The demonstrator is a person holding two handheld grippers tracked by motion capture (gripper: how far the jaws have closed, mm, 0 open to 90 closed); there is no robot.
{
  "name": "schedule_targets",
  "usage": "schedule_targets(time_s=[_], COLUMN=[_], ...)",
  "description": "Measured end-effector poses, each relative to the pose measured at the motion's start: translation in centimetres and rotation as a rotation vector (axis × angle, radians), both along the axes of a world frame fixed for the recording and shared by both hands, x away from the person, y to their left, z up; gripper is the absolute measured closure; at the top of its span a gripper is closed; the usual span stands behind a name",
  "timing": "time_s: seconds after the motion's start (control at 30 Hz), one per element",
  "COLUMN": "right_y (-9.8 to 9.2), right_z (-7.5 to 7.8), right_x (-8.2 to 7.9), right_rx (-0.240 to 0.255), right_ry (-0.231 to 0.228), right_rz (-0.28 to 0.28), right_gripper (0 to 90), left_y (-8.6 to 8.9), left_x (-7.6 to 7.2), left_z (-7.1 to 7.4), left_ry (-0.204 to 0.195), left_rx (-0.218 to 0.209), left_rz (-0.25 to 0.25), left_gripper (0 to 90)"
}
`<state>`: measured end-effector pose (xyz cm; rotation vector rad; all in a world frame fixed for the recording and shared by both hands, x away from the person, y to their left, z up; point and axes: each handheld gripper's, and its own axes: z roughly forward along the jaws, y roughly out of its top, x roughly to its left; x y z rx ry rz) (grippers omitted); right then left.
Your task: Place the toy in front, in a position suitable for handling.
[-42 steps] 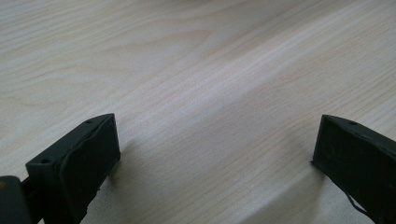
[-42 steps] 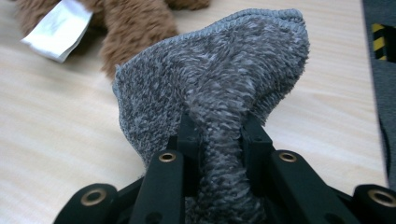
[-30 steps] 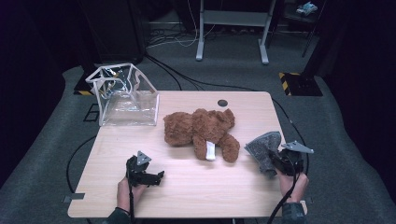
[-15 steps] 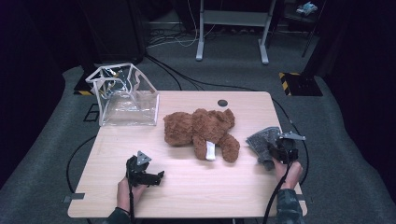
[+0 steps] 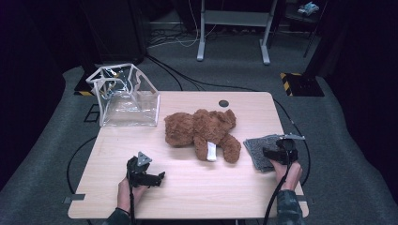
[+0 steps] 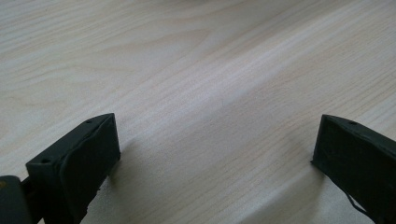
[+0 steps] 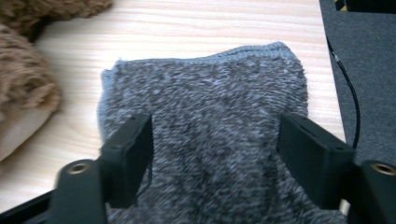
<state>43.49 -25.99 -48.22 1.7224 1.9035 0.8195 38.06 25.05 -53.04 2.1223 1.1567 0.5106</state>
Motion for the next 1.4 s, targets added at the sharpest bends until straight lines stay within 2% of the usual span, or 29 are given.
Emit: schedule_targets(time_s=[0.03, 0.1, 0.13, 0.17, 0.23, 0.37, 0.47, 0.53, 0.57, 0.6, 0.77, 0.87, 0.93, 1.07, 1.17, 1.2, 1.37, 1.4], right_y=[0.1, 0.1, 0.2, 0.2, 0.4, 1.3, 2.5, 3.4, 3.9, 4.3, 6.8, 8.2, 9.0, 10.8, 11.9, 12.3, 13.4, 13.8], right_z=[0.2, 0.3, 0.5, 0.7, 0.9, 1.5, 1.8, 2.1, 2.3, 2.5, 4.0, 4.9, 5.4, 6.6, 7.3, 7.5, 8.2, 8.4], right_x=[0.0, -0.1, -0.1, -0.1, -0.2, 0.0, 0.3, 0.7, 0.8, 1.0, 2.0, 2.8, 3.3, 4.5, 5.1, 5.6, 7.1, 7.4], right_rx=[0.006, 0.003, 0.025, 0.02, 0.033, 0.045, 0.052, 0.056, 0.06, 0.061, 0.054, 0.057, 0.055, 0.044, 0.039, 0.032, 0.056, 0.048], right_ry=[0.009, 0.0, 0.007, -0.007, -0.007, -0.012, -0.013, -0.022, -0.029, -0.036, -0.077, -0.09, -0.094, -0.114, -0.114, -0.119, -0.124, -0.133], right_rz=[0.011, 0.031, 0.033, 0.052, 0.068, 0.104, 0.129, 0.151, 0.165, 0.18, 0.237, 0.264, 0.278, 0.325, 0.338, 0.347, 0.357, 0.353], right_gripper=[18.7, 14.9, 14.8, 14.4, 14.2, 14.2, 14.6, 14.6, 14.6, 14.7, 15.6, 16.2, 16.6, 17.6, 19.3, 19.7, 26.5, 28.8], left_y=[0.0, 0.0, 0.0, 0.0, 0.0, 0.0, 0.1, -0.1, -0.3, -0.4, -1.2, -2.1, -2.5, -3.6, -4.5, -4.7, -5.7, -5.9], left_x=[0.0, 0.0, 0.0, 0.0, 0.0, 0.3, 0.7, 1.2, 1.4, 1.7, 3.6, 5.0, 6.1, 8.2, 9.7, 10.2, 12.6, 12.9], left_z=[0.0, 0.0, 0.0, 0.0, 0.0, 0.5, 1.1, 1.7, 2.1, 2.7, 5.8, 7.8, 8.7, 10.0, 10.7, 10.9, 11.0, 10.9], left_ry=[0.0, 0.001, 0.001, 0.0, 0.001, 0.038, 0.046, 0.042, 0.016, 0.009, -0.045, -0.099, -0.109, -0.103, -0.094, -0.1, -0.072, -0.071], left_rx=[0.0, -0.003, -0.002, -0.001, -0.002, 0.018, -0.022, -0.05, -0.074, -0.095, -0.127, -0.125, -0.129, -0.144, -0.16, -0.151, -0.152, -0.157], left_rz=[0.0, 0.001, 0.0, 0.0, 0.0, -0.02, -0.033, -0.041, -0.022, -0.022, -0.017, -0.006, -0.004, -0.001, -0.001, -0.003, 0.012, 0.017], left_gripper=[0.0, 0.0, 0.0, 0.0, 0.0, 1.3, 8.7, 8.0, 7.8, 7.7, 6.8, 6.3, 6.4, 6.5, 7.3, 7.8, 8.4, 8.5])
